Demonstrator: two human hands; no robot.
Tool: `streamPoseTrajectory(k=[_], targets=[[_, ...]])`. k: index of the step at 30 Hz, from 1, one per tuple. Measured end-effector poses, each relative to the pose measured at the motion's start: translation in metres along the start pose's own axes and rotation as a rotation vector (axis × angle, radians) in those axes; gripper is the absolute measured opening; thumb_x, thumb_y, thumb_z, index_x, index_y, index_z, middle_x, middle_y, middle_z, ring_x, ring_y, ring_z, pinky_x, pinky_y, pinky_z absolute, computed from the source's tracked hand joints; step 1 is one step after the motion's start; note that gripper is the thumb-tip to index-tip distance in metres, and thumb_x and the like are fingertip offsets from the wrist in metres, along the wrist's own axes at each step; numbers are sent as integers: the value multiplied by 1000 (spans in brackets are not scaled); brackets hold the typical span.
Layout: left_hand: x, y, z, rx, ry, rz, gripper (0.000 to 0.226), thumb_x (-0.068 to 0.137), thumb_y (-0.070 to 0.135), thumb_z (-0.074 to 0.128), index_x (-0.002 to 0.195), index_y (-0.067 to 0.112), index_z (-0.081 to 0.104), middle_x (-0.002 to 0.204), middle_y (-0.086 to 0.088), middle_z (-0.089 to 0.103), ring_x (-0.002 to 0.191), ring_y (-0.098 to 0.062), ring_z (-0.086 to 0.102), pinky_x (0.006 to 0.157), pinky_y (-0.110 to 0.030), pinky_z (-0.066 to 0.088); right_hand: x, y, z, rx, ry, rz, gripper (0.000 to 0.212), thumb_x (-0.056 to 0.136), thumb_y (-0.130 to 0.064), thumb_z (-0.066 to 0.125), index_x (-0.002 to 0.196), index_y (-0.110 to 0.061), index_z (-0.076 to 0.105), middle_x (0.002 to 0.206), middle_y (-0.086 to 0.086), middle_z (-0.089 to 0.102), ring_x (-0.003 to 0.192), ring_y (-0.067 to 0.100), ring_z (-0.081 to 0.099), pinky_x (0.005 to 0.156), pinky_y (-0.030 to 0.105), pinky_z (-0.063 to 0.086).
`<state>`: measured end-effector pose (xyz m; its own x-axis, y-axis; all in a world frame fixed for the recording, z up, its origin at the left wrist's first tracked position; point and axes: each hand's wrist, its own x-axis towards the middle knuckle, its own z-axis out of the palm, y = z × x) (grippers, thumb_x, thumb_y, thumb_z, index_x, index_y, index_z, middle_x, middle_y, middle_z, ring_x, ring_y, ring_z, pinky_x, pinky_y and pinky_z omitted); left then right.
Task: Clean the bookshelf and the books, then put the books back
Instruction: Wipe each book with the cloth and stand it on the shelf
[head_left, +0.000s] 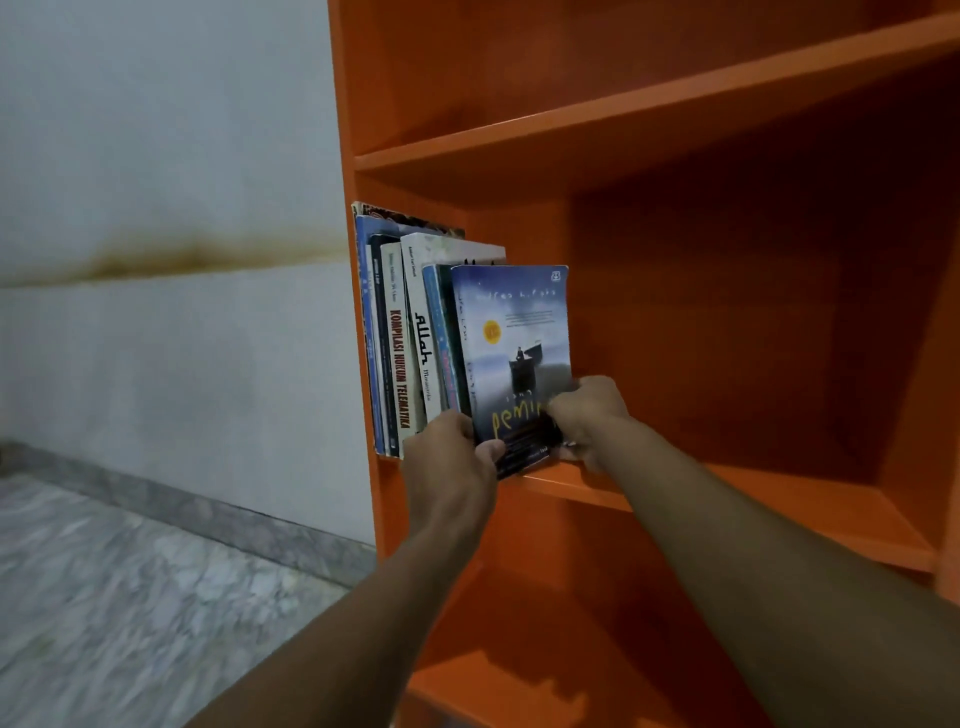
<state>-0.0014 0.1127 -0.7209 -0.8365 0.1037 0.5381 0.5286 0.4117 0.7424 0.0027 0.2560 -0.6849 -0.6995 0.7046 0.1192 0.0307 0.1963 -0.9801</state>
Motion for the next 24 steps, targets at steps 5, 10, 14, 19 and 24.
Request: streamPoseTrajectory(k=[5,10,14,19,24], targets=[[3,-3,4,25,34,-17,26,83,23,77,82,19,52,75,6,55,65,-4,51,50,-14,30,9,7,16,1,-58,-49,8,87,-4,64,89,-12,63,95,16,69,88,35,69,74,52,60],[6,-3,3,57,25,-43,26,83,25,77,87,19,53,78,8,53,65,-2,49,49,-13,30,13,9,21,-53,-49,-98,18,85,-6,64,77,-21,58,94,13,70,87,33,69,80,53,59],[4,-7,5,92,17,-37,26,85,35,73,86,16,55,79,3,58,71,-10,56,50,-18,33,14,10,20,-102,-28,-107,16,86,-7,64,81,-20,57,94,13,69,88,32,68,81,51,59],[1,-6,3,107,2,-8,26,90,38,66,89,16,54,75,6,52,66,-5,49,50,-17,32,10,11,16,-203,-11,-99,11,89,-12,64,98,-7,64,95,13,69,86,30,68,78,44,59],[-4,-9,-9,154,-81,51,15,93,28,64,89,14,60,81,0,61,81,-17,62,66,-26,48,-10,11,10,-316,36,-104,16,89,-14,63,102,-4,65,100,15,68,86,31,66,62,31,50]])
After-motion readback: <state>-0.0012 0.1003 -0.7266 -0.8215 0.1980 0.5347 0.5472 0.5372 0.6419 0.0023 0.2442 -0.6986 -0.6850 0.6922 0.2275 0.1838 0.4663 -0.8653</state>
